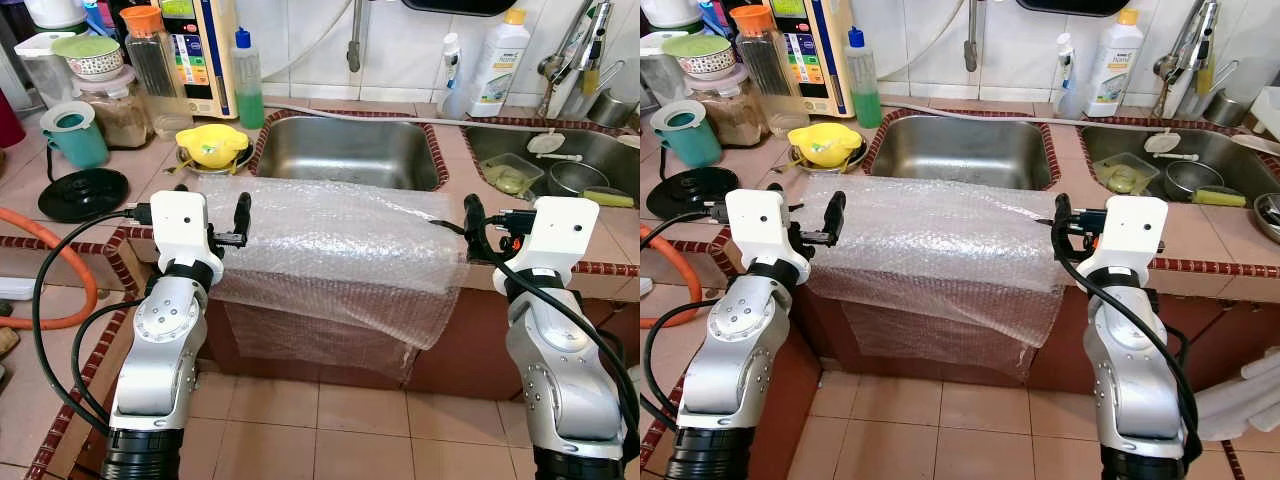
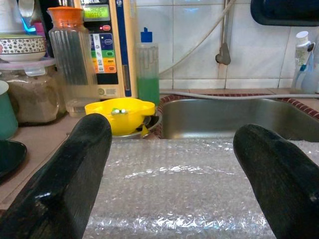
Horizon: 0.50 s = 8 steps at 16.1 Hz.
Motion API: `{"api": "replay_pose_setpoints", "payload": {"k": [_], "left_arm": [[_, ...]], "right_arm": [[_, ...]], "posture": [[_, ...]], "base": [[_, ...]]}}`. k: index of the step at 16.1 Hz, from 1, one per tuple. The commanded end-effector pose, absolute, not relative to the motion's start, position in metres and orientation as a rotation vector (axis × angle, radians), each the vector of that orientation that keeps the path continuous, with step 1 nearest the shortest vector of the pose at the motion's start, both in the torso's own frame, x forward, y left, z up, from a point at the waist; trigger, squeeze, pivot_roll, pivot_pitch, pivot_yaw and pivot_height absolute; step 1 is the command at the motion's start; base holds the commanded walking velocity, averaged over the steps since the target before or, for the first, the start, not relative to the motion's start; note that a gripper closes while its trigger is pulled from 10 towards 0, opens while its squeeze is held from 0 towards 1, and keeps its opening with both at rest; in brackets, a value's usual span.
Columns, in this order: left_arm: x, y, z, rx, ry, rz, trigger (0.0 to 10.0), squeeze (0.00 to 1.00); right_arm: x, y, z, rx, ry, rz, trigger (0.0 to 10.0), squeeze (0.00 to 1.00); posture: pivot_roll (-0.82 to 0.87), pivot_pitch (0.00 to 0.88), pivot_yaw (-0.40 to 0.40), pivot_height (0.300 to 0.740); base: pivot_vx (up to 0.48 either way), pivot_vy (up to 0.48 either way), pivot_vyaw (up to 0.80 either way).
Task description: Kitchen organization
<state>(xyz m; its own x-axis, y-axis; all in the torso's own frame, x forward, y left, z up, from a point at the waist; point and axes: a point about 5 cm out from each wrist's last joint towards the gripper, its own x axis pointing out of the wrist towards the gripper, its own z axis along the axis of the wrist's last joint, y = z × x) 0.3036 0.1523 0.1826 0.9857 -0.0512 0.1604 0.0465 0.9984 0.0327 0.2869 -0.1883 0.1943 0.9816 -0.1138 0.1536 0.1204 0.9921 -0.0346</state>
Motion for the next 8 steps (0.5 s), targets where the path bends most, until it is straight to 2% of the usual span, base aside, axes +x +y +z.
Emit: {"api": "replay_pose_setpoints", "payload": {"k": [1, 4, 5, 6, 8], "left_arm": [[0.3054, 0.1516, 0.1840, 0.034, -0.158, -0.050, 10.0, 0.00], [0.3054, 0.1516, 0.1840, 0.034, -0.158, -0.050, 10.0, 0.00], [0.3055, 0.1514, 0.1840, 0.036, -0.158, -0.050, 10.0, 0.00], [0.3050, 0.1505, 0.1851, 0.065, -0.176, -0.031, 10.0, 0.00], [0.3041, 0.1492, 0.1866, 0.074, -0.195, -0.040, 10.0, 0.00]], "right_arm": [[0.2865, -0.1907, 0.1939, -0.043, -0.144, -0.134, 10.0, 0.00], [0.2865, -0.1907, 0.1939, -0.043, -0.144, -0.134, 10.0, 0.00], [0.2867, -0.1909, 0.1935, -0.044, -0.141, -0.137, 10.0, 0.00], [0.2884, -0.1864, 0.1891, -0.028, -0.133, -0.118, 10.0, 0.00], [0.2889, -0.1834, 0.1865, -0.018, -0.128, -0.106, 10.0, 0.00]], "posture": [[0.00, 0.000, 0.028, 0.740], [0.00, 0.000, 0.028, 0.740], [0.00, 0.000, 0.000, 0.740], [0.01, 0.000, 0.030, 0.740], [0.01, 0.000, 0.029, 0.740]], "base": [[0.000, 0.000, 0.00], [0.000, 0.000, 0.00], [0.000, 0.000, 0.00], [0.000, 0.000, 0.00], [0.000, 0.000, 0.00]]}}
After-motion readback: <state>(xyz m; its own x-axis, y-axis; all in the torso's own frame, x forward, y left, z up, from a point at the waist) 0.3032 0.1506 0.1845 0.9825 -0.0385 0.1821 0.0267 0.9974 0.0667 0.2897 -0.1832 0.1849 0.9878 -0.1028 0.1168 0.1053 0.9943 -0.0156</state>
